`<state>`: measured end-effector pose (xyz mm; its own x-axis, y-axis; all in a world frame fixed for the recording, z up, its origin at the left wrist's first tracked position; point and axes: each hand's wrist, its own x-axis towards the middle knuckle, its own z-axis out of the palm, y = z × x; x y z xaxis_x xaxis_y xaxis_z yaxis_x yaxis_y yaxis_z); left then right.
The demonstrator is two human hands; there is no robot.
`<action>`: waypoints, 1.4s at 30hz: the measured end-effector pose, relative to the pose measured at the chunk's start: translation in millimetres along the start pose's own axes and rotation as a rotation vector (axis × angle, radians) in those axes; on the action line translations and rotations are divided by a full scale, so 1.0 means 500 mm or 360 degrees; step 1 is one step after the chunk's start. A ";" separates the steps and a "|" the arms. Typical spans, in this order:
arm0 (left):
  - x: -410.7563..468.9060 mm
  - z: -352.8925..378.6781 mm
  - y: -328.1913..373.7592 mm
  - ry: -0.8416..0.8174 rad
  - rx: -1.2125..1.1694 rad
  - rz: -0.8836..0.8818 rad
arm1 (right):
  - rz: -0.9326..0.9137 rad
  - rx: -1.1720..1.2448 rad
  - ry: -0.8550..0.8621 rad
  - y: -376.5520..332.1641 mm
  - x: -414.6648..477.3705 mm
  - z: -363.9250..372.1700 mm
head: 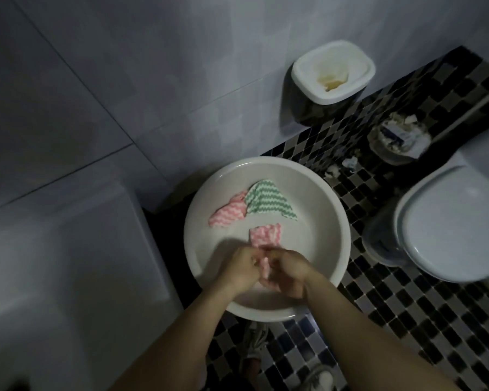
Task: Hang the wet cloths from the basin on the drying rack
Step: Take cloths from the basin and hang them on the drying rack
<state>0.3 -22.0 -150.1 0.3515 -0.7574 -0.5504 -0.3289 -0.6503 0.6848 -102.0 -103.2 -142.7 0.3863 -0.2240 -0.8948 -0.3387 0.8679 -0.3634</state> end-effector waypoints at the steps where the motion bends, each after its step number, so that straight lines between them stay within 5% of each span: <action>1: 0.009 -0.011 0.005 0.0135 -0.0122 -0.0007 | -0.0046 0.0084 0.0041 -0.002 0.005 0.004; 5: 0.062 -0.065 0.001 0.0653 0.0645 0.0159 | -0.0261 0.0450 0.0320 -0.021 0.027 0.007; 9: 0.085 -0.088 -0.016 0.0109 0.1420 -0.0119 | -0.0228 0.0651 0.0353 -0.047 0.008 -0.003; 12: 0.078 -0.082 -0.016 0.0126 0.1598 -0.0037 | -0.0242 0.0774 0.0298 -0.057 -0.007 -0.007; 17: 0.053 -0.106 -0.005 0.0503 0.0948 0.0022 | -0.0327 0.0824 -0.0008 -0.057 -0.062 -0.004; 21: -0.009 -0.143 0.042 0.0722 -0.0835 -0.0112 | -0.0474 0.0622 -0.0046 -0.049 -0.104 -0.004; 23: -0.039 -0.150 0.058 0.0663 -0.1329 -0.0166 | -0.0540 0.0516 -0.0041 -0.042 -0.135 0.006; 35: -0.239 -0.118 0.220 0.0083 -0.1347 0.0254 | -0.0769 -0.0016 -0.0363 0.000 -0.336 0.024; 42: -0.401 -0.044 0.267 -0.0233 -0.1046 0.0465 | -0.1067 -0.0266 0.0176 0.110 -0.493 -0.041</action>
<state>-94.6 44.2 62.1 0.1938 -0.9244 -0.3284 0.2185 -0.2857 0.9331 -233.4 -9.3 52.4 0.4715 -0.7387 -0.4816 -0.1890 0.4488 -0.8734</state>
